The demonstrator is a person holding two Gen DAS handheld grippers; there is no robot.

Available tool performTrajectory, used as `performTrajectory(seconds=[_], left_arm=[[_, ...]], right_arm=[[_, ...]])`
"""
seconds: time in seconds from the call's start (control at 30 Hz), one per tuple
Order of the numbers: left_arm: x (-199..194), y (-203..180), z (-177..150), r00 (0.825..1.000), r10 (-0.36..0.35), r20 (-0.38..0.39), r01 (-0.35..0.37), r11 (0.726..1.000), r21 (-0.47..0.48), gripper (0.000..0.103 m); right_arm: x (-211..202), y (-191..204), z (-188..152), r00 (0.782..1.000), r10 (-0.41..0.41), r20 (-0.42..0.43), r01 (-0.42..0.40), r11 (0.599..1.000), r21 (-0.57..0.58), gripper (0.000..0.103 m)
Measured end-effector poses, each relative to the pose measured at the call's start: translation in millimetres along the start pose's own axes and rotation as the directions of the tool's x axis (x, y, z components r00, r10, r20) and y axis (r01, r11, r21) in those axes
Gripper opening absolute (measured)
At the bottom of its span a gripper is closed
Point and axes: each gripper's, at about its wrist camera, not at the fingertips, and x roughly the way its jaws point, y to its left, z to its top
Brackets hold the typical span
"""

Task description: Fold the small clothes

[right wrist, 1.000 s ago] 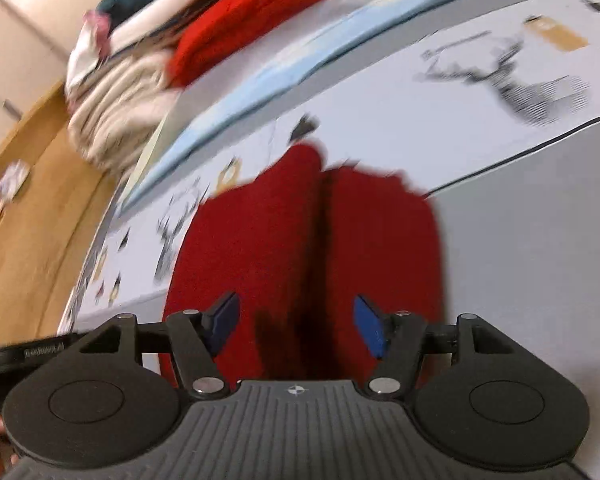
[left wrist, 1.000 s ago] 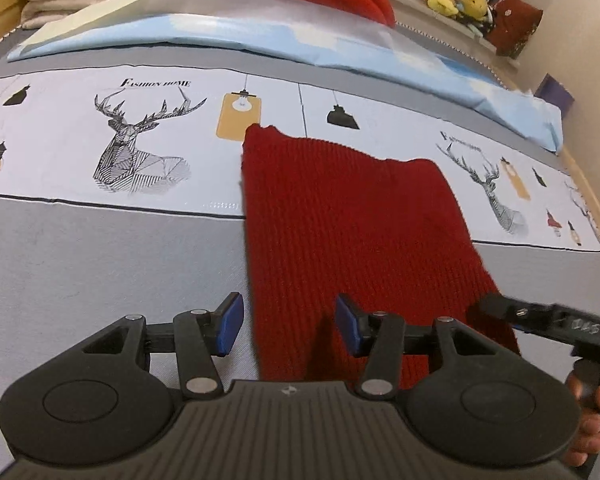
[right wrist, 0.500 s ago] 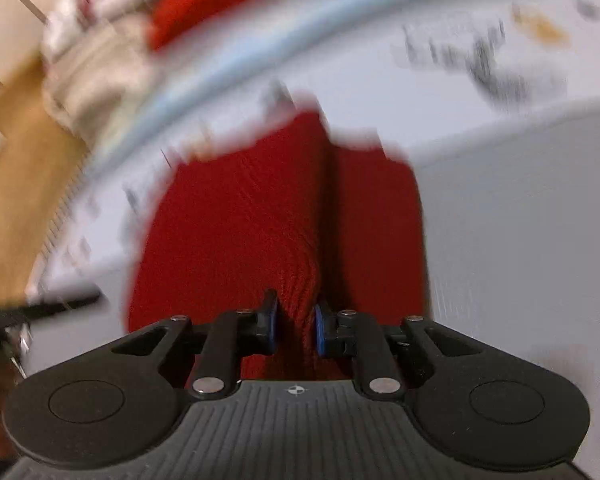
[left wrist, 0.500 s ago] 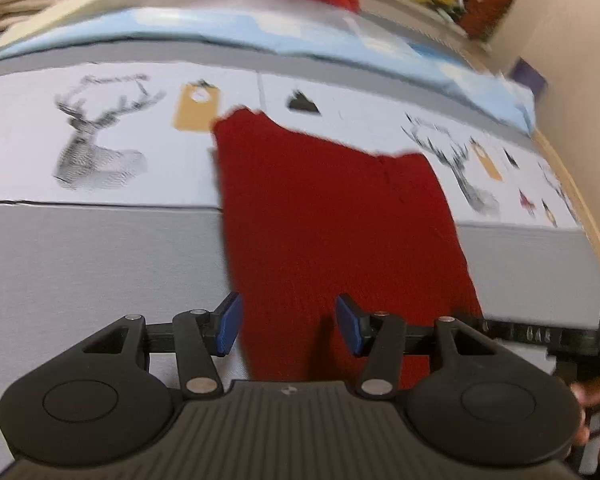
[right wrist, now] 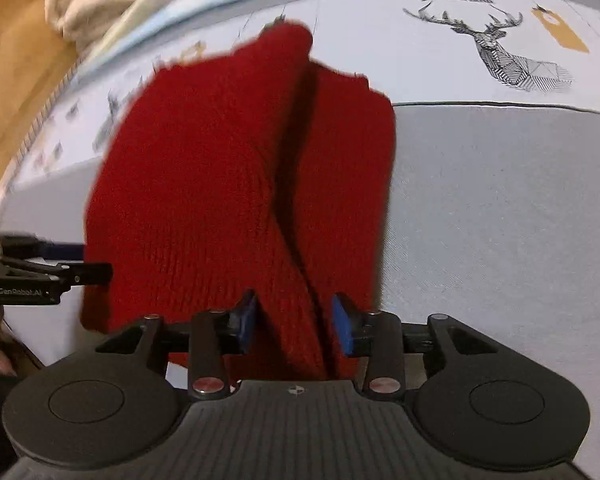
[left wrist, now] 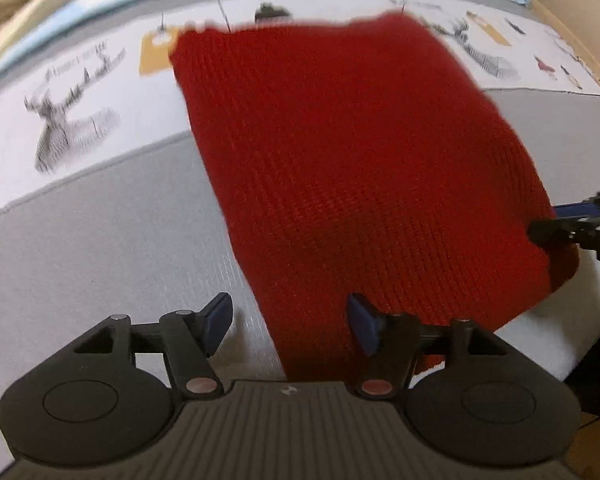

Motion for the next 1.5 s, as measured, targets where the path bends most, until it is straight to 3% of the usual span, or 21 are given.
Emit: performTrajectory(seconds=[0.13,0.2,0.3,0.4,0.5,0.63,0.73,0.83,0.9,1.03,1.13,1.27,1.33,1.43,1.5], left_arm=[[-44,-3,-7,0.986,0.081,0.148,-0.077,0.997,-0.03,0.072],[-72,-6,-14,0.968,0.119,0.219,-0.109,0.992,-0.056,0.078],[-112,-18,-37,0.932,0.151,0.329,-0.123,0.987,-0.102,0.079],[-149,-36,-78,0.881,0.192,0.432,-0.125,0.976,-0.179,0.081],[-172,-63,-113,0.858,0.233,0.457,-0.136,0.962,-0.235,0.082],[-182,-95,-151,0.858,0.251,0.447,-0.156,0.958,-0.239,0.082],[-189,-106,-170,0.885,0.203,0.419,-0.1,0.962,-0.256,0.083],[-193,-110,-181,0.897,0.193,0.398,-0.083,0.958,-0.276,0.092],[-194,-115,-192,0.892,0.219,0.396,-0.105,0.951,-0.29,0.093],[-192,-117,-198,0.9,0.213,0.38,-0.109,0.955,-0.277,0.093],[-196,-112,-199,0.886,0.233,0.402,-0.116,0.949,-0.294,0.093],[-197,-105,-199,0.881,0.237,0.41,-0.117,0.948,-0.296,0.093],[-197,-104,-198,0.876,0.238,0.419,-0.117,0.949,-0.294,0.093],[-196,-102,-195,0.87,0.245,0.427,-0.12,0.947,-0.298,0.093],[-194,-100,-194,0.875,0.247,0.416,-0.122,0.945,-0.304,0.093]], right_arm=[[-34,12,-9,0.993,-0.043,0.112,0.049,0.998,-0.049,0.041],[-62,19,-20,0.973,-0.084,0.216,0.099,0.993,-0.061,0.045],[-102,26,-43,0.93,-0.131,0.344,0.153,0.987,-0.037,0.051],[-132,34,-69,0.894,-0.143,0.425,0.163,0.986,-0.012,0.055],[-154,43,-98,0.86,-0.163,0.484,0.183,0.983,0.007,0.068],[-171,55,-135,0.832,-0.181,0.525,0.196,0.98,0.027,0.076],[-180,66,-156,0.821,-0.182,0.541,0.211,0.977,0.01,0.085],[-185,77,-173,0.816,-0.192,0.545,0.223,0.975,0.01,0.089],[-188,83,-181,0.816,-0.203,0.541,0.229,0.973,0.02,0.091],[-192,96,-195,0.81,-0.196,0.553,0.231,0.973,0.006,0.097],[-191,105,-201,0.801,-0.207,0.561,0.245,0.97,0.007,0.097],[-189,113,-203,0.79,-0.2,0.579,0.245,0.97,0.0,0.097],[-187,117,-202,0.774,-0.197,0.602,0.249,0.969,-0.003,0.097],[-186,119,-199,0.715,-0.196,0.671,0.231,0.972,0.038,0.097],[-183,120,-195,0.705,-0.194,0.682,0.225,0.973,0.044,0.097]])
